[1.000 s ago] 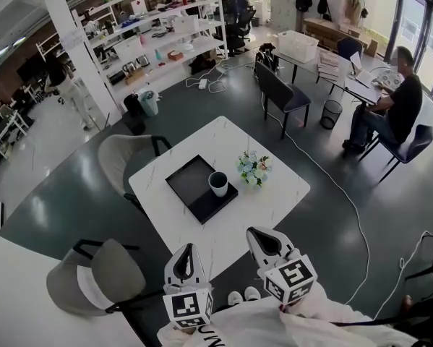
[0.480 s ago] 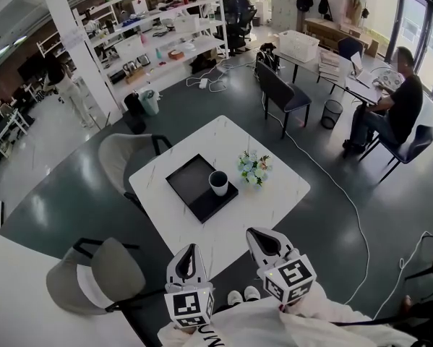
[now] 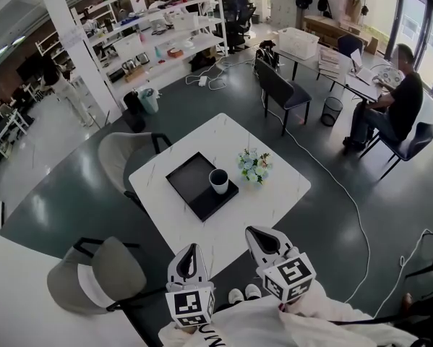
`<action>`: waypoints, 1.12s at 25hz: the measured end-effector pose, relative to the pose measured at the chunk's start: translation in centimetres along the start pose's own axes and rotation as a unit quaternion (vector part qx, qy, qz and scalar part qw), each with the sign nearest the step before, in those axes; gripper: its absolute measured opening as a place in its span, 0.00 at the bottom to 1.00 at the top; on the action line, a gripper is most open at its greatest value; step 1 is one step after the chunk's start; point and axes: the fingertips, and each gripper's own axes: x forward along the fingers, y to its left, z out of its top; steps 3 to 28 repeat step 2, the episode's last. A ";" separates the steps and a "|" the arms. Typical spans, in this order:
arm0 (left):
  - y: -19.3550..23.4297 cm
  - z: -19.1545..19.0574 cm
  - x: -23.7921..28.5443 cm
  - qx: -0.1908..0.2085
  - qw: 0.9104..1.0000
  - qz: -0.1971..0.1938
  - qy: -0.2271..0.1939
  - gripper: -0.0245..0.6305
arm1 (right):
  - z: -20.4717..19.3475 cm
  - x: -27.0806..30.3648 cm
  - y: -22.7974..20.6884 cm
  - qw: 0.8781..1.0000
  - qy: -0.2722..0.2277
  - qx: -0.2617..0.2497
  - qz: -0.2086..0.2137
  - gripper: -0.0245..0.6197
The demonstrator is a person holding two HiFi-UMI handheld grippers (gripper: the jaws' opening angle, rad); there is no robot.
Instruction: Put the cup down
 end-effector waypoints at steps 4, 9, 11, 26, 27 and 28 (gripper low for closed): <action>0.1 -0.2 0.0 0.000 1.000 0.000 0.003 0.05 | -0.1 0.0 0.0 1.000 0.001 0.001 -0.001 0.05; 0.1 -0.2 0.0 0.000 1.000 0.000 0.003 0.05 | -0.1 0.0 0.0 1.000 0.001 0.001 -0.001 0.05; 0.1 -0.2 0.0 0.000 1.000 0.000 0.003 0.05 | -0.1 0.0 0.0 1.000 0.001 0.001 -0.001 0.05; 0.1 -0.2 0.0 0.000 1.000 0.000 0.003 0.05 | -0.1 0.0 0.0 1.000 0.001 0.001 -0.001 0.05; 0.1 -0.2 0.0 0.000 1.000 0.000 0.003 0.05 | -0.1 0.0 0.0 1.000 0.001 0.001 -0.001 0.05; 0.1 -0.2 0.0 0.000 1.000 0.000 0.003 0.05 | -0.1 0.0 0.0 1.000 0.001 0.001 -0.001 0.05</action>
